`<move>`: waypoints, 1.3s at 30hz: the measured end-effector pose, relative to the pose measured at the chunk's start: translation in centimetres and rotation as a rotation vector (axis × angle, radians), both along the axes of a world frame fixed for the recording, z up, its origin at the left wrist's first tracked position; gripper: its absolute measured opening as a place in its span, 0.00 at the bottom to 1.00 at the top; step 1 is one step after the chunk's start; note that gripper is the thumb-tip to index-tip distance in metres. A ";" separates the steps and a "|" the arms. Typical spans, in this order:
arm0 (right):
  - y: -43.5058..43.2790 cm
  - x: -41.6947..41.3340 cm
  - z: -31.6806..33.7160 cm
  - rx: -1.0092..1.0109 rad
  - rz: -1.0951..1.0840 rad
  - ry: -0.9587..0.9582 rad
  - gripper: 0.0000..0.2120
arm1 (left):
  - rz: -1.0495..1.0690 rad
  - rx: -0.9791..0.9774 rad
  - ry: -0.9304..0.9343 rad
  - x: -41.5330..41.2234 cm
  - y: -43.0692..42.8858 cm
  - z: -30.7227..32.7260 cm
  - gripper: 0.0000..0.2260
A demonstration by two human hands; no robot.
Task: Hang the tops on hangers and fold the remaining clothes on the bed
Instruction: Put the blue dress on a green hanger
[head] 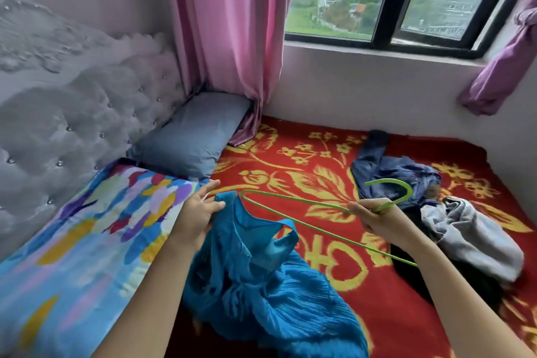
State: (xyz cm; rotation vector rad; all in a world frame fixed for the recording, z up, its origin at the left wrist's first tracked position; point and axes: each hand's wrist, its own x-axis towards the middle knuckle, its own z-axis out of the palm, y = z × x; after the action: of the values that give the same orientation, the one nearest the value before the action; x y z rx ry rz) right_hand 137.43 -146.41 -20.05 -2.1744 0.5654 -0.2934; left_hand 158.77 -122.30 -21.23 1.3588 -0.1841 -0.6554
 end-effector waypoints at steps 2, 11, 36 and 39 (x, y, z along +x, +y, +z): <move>0.1 -0.2 -0.3 -0.020 -0.009 0.044 0.15 | 0.043 0.008 -0.016 -0.2 0.3 -0.5 0.21; 2.9 1.3 -2.0 -0.070 0.050 -0.015 0.13 | -0.273 0.243 -0.340 -2.5 1.7 -0.2 0.23; 7.9 6.0 -0.4 0.072 0.006 -0.473 0.27 | 0.065 0.625 -1.664 -2.2 3.4 2.5 0.03; 6.3 5.5 -1.6 -0.448 -0.152 -0.514 0.27 | 0.173 0.600 -1.479 -1.9 3.8 1.6 0.05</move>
State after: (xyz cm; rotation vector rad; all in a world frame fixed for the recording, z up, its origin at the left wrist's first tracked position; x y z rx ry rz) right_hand 142.91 -140.10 -21.64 -2.3436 0.3925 -1.1131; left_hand 156.90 -118.49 -19.62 2.1865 -1.0868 0.6227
